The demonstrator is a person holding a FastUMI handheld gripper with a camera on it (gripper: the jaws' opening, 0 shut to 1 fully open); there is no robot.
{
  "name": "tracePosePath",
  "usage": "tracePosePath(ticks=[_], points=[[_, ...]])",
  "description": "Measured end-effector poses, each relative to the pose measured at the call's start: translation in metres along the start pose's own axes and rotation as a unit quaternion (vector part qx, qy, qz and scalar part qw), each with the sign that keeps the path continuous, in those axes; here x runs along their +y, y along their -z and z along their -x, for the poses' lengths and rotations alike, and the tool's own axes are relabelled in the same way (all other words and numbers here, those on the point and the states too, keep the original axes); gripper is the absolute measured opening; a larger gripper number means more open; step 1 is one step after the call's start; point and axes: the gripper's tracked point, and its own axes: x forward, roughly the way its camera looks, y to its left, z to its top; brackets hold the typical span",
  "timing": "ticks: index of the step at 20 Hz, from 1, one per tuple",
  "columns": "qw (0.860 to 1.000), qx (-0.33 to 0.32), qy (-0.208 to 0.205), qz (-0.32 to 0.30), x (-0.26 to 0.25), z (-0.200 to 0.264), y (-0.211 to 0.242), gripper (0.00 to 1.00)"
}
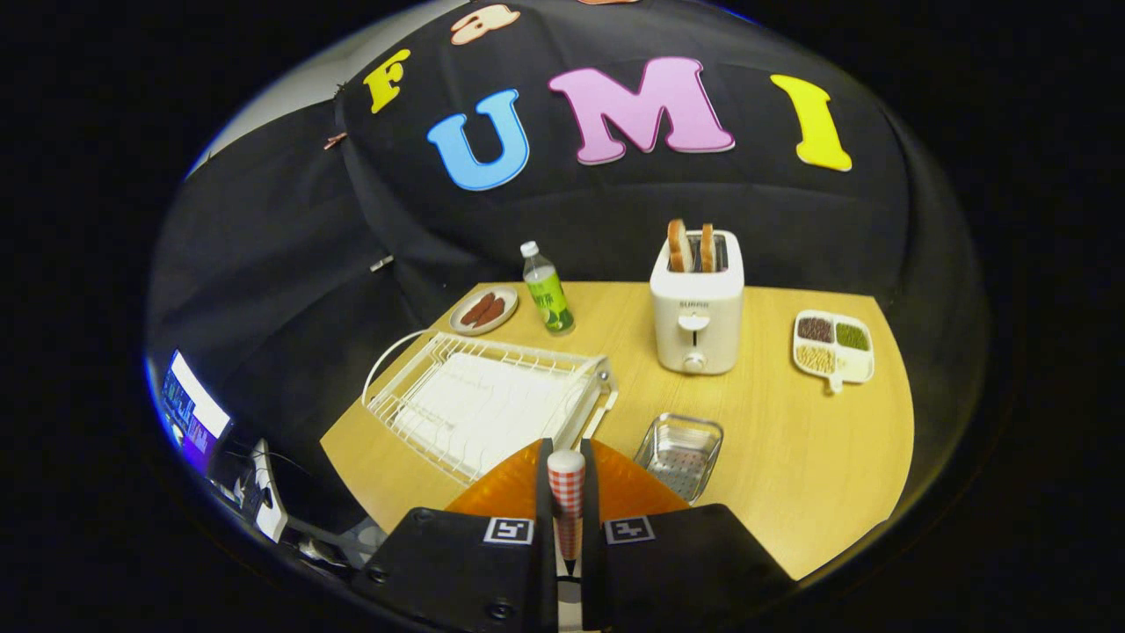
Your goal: Take the plate from the dish rack, then take the spoon from the basket and place it into the plate.
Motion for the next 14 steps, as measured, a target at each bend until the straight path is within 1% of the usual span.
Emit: tracePosePath(ticks=[4,7,10,14], points=[[0.999,0.035,0.0,-0.002,0.007,-0.011,0.048,0.15],[0.999,0.054,0.0,0.006,0.013,-0.023,0.074,0.15],[0.997,0.071,0.005,0.01,0.013,-0.031,0.091,0.15],[0.996,0.083,0.01,0.005,0.01,-0.039,0.103,0.15]])
